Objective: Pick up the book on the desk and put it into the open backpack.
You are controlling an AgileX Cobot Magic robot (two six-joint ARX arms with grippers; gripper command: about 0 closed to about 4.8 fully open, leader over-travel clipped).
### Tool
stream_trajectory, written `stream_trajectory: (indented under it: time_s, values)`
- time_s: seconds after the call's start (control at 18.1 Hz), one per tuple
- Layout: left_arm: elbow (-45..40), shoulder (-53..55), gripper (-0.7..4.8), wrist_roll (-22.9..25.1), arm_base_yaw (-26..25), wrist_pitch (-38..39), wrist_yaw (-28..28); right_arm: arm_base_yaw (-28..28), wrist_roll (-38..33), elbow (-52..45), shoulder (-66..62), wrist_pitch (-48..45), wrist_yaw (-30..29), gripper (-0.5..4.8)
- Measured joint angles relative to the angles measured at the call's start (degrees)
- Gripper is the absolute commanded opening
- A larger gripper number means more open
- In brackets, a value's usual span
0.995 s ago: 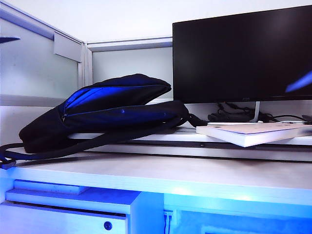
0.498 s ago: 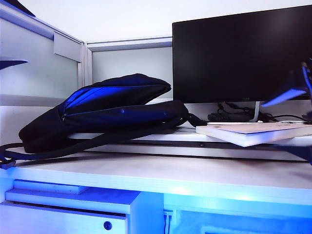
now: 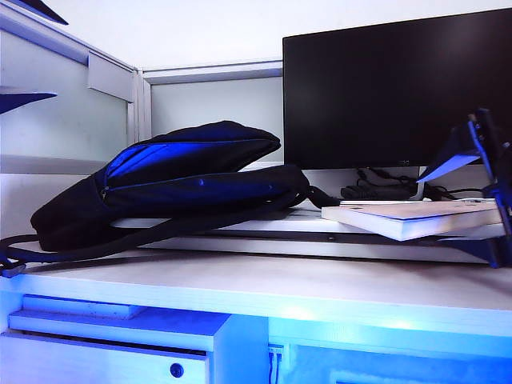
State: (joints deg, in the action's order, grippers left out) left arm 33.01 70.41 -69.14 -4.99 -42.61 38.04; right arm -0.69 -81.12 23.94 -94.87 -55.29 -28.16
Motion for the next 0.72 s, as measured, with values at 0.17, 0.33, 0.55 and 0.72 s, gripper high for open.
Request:
stream_trajectory:
  time_s: [0.17,0.33,0.55,0.72]
  values:
    - [0.02,0.33,4.79,0.02,0.0,0.02,0.0,-3.02,0.02,2.29,-3.69,0.57,1.25,3.31]
    - [0.02,0.33,4.79,0.02,0.0,0.02,0.0,-6.36,0.02,3.61,-5.51,0.83,3.13,0.51]
    - [0.04,0.31,4.79,0.04,0.44,0.0,0.15,-6.64,1.11,3.93,-5.42,-0.28,4.57,-0.08]
    - [0.13,0.61,4.79,0.85,3.5,-0.07,-0.72,-6.64,3.74,3.93,-5.42,-0.39,4.52,-0.08]
